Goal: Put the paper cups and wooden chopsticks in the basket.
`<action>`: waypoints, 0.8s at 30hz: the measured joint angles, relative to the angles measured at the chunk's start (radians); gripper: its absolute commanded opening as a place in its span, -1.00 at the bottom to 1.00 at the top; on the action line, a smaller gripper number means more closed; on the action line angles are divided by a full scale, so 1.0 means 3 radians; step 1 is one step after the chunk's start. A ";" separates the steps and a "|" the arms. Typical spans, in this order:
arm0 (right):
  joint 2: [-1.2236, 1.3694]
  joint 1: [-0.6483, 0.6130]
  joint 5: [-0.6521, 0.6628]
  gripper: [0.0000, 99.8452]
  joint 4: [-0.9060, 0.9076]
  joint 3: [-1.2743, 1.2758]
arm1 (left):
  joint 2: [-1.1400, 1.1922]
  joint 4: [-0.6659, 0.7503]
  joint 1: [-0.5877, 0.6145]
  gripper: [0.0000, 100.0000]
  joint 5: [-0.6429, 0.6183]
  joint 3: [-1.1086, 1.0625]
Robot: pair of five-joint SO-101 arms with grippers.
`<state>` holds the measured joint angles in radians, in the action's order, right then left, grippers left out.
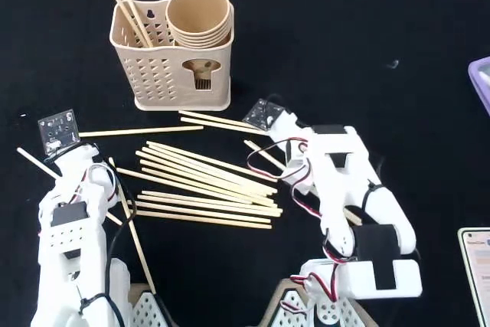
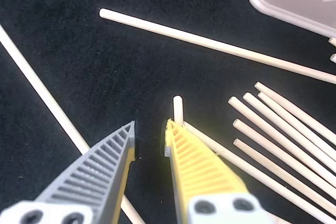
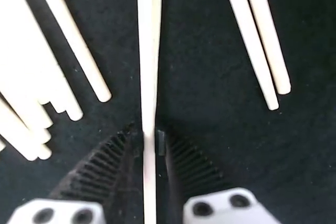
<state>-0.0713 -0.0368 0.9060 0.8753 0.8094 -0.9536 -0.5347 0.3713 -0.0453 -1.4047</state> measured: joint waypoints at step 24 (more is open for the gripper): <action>-0.2695 -0.1688 -0.1933 -0.98 0.0972 -0.1217 | 0.0000 0.0000 0.0000 -0.80 0.0000 0.0000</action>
<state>-0.8800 -0.5432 0.3261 1.1669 0.4442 -0.9536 -0.5347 0.3713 -0.0453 -1.4047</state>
